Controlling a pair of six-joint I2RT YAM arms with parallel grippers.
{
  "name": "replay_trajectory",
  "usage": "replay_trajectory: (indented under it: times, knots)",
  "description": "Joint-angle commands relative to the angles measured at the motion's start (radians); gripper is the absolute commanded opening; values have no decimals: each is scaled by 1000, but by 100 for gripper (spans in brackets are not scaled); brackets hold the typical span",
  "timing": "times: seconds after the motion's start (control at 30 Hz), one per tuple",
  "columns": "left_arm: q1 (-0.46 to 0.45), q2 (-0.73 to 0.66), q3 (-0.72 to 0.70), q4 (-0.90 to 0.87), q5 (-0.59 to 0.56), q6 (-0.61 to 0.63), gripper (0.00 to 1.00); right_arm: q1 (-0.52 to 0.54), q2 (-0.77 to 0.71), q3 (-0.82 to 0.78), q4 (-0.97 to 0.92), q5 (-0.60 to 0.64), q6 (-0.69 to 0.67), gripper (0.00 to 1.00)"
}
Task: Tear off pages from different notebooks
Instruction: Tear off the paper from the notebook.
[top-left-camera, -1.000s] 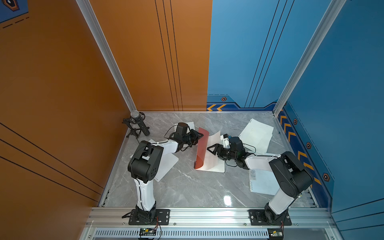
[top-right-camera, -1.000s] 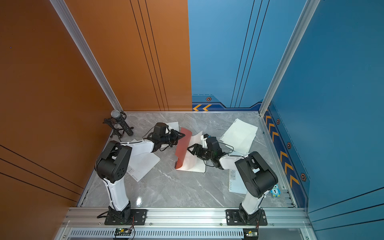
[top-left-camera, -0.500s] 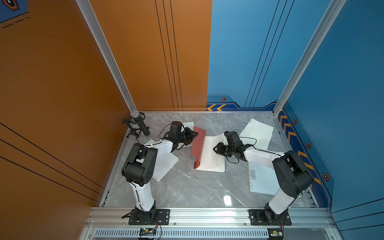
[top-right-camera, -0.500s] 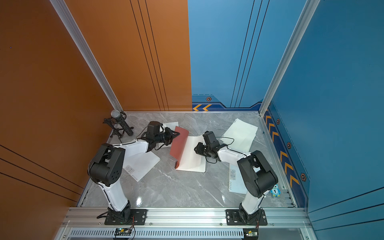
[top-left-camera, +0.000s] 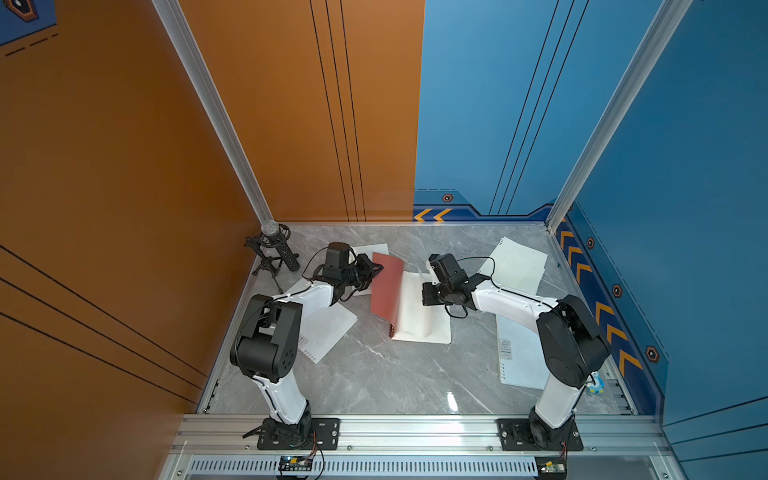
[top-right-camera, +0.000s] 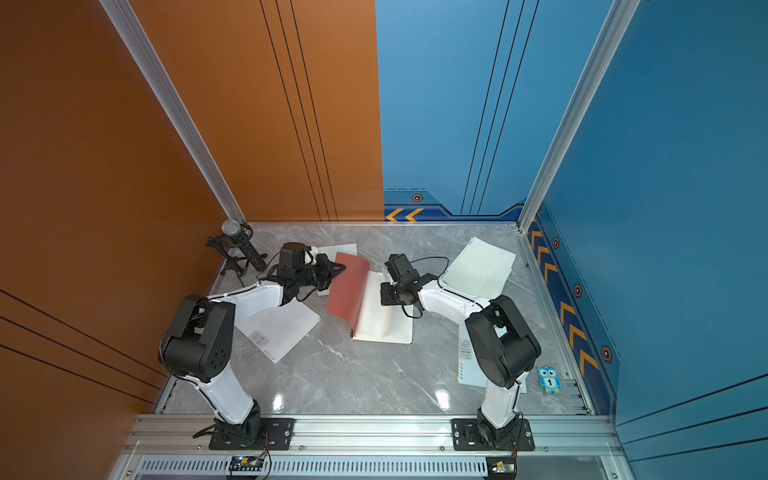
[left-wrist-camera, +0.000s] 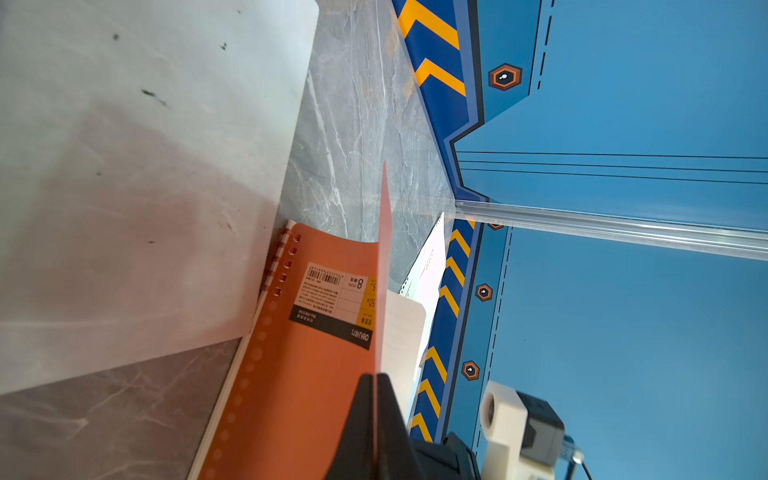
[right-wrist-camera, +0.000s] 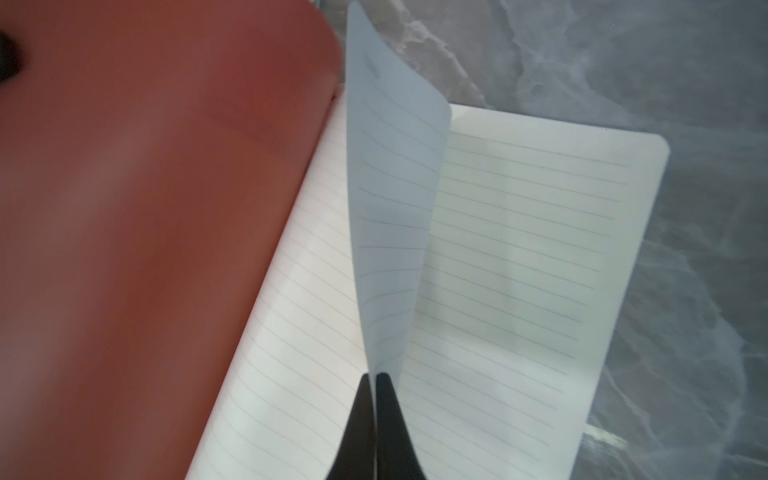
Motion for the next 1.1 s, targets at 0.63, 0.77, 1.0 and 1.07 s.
replay_trajectory:
  times: [0.63, 0.77, 1.0, 1.07]
  knots:
    - [12, -16, -15, -101, -64, 34, 0, -152, -63, 26, -117, -47, 25, 28]
    - [12, -11, -1, -102, -52, 54, 0, -262, -29, -32, -5, -252, 132, 45]
    - [14, 8, 22, -104, -30, 63, 0, -343, 59, -11, 121, -428, 227, 53]
    - [15, 12, 22, -107, -24, 63, 0, -363, 81, 8, 124, -443, 245, 54]
